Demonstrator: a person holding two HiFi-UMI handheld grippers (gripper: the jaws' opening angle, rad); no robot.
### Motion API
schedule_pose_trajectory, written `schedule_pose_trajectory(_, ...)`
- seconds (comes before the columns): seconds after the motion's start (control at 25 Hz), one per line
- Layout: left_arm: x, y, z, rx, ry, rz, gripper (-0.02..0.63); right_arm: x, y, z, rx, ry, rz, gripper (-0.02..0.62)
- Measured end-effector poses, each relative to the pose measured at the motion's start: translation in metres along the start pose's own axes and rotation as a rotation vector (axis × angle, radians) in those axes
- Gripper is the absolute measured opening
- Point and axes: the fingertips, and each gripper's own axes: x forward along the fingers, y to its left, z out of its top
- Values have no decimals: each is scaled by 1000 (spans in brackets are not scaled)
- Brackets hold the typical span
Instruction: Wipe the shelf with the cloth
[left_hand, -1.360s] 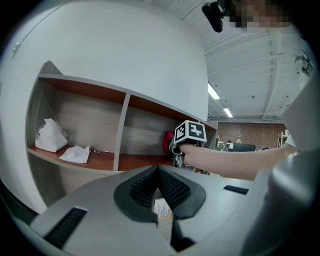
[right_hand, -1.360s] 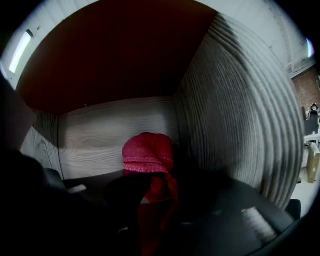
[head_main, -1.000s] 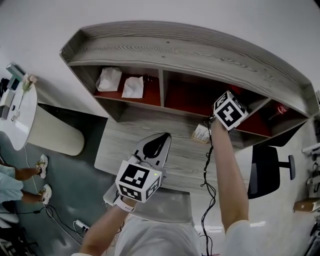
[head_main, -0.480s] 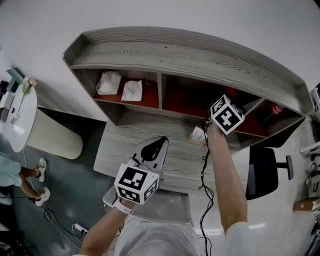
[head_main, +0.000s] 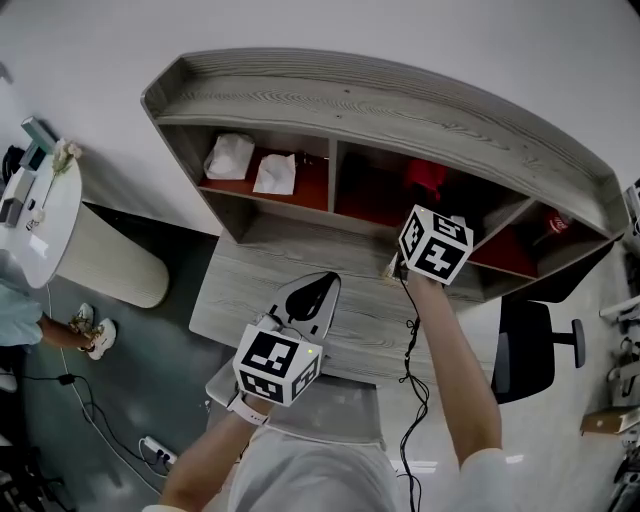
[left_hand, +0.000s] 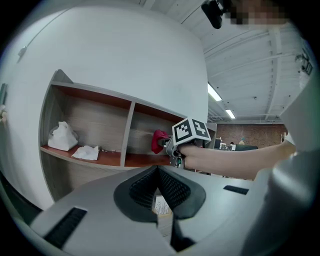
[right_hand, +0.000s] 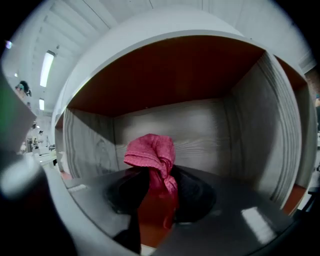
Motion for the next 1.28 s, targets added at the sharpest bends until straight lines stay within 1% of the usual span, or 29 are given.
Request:
schedule_pose_trajectory(0.2,-6,13,1,-5,-5,30,6,11,52,-6,-57,40,161,137)
schedule_pose_trajectory(0.44,-13,25,1,-10,-2,57,6,41,86,-5,-72,109,268,137)
schedule_pose_trajectory(0.52,-15,29,1,-10,1,65,6,50,95,-4,-79,116,299,137)
schedule_pose_trajectory(0.6,-16,34,2,-10,2,71,6,55,104,1,-79,92,332,137)
schedule_pose_trajectory(0.68,-17,38,3,-10,1,78,6,56,111,11,-86,44,358,137)
schedule_pose_trajectory(0.88,-18,41,7,-4,-5,77,6,66,114,29,-112,-40,354,137)
schedule_pose_trajectory(1.08,-18,44,9,6,-2,76,6,62,120,49,-110,-153,402,135)
schedule_pose_trajectory(1.2,-18,47,4,0,4,78,6,52,128,60,-164,-195,429,127)
schedule_pose_trajectory(1.28,-17,47,1,-7,8,77,6,44,134,58,-216,-203,457,124)
